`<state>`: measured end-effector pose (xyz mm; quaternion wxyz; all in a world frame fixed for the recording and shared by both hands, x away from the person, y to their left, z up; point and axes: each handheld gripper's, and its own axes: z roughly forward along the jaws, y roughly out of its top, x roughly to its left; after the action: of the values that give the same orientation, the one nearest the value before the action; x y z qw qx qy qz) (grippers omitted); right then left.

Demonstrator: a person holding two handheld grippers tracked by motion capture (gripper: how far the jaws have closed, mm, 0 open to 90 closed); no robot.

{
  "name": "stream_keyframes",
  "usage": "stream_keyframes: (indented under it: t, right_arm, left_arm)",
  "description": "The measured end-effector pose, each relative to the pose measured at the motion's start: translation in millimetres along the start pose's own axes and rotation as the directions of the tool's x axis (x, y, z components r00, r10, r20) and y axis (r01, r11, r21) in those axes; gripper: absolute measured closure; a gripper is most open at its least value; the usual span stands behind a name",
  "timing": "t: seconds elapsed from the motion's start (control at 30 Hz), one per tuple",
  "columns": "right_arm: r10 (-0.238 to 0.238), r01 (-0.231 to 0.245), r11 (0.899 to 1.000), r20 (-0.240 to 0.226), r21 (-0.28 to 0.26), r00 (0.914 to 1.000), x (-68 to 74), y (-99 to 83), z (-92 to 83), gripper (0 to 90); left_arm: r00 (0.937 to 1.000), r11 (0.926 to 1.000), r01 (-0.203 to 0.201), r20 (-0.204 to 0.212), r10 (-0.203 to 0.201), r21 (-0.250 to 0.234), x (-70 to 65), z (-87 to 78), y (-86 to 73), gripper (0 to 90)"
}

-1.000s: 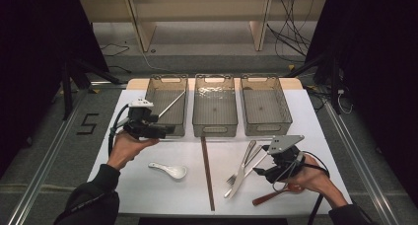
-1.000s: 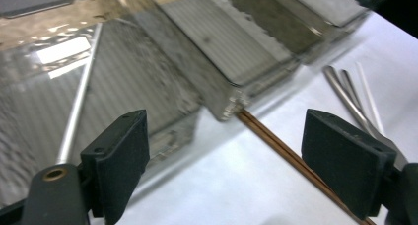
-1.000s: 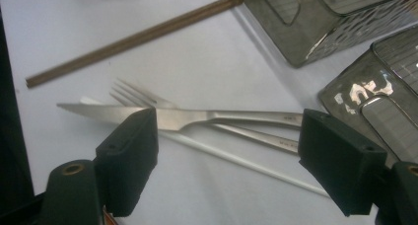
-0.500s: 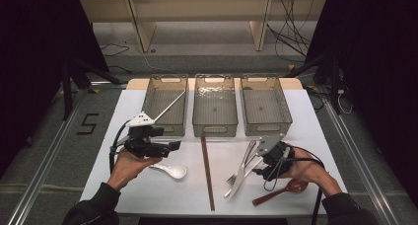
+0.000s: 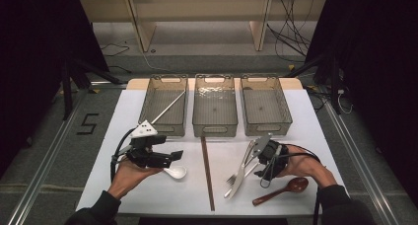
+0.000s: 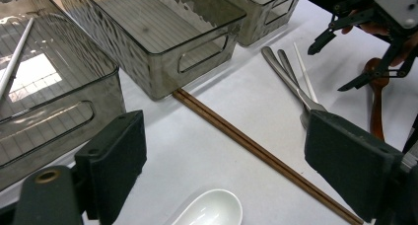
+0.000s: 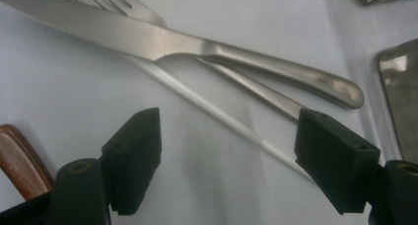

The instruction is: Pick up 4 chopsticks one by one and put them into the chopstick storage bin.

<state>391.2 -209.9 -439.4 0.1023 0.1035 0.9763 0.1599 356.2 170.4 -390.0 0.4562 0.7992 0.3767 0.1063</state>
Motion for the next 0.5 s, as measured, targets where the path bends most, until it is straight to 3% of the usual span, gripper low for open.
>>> stream_keyframes:
  t: [0.5]
  right_arm:
    - [0.012, -0.003, 0.996, -0.093, 0.087, 0.9956, -18.3, 6.4, 18.3, 33.9]
  left_arm:
    - [0.9999, 0.9998, 0.015, -0.007, -0.015, -0.013, 2.2, -3.8, -4.3, 15.6]
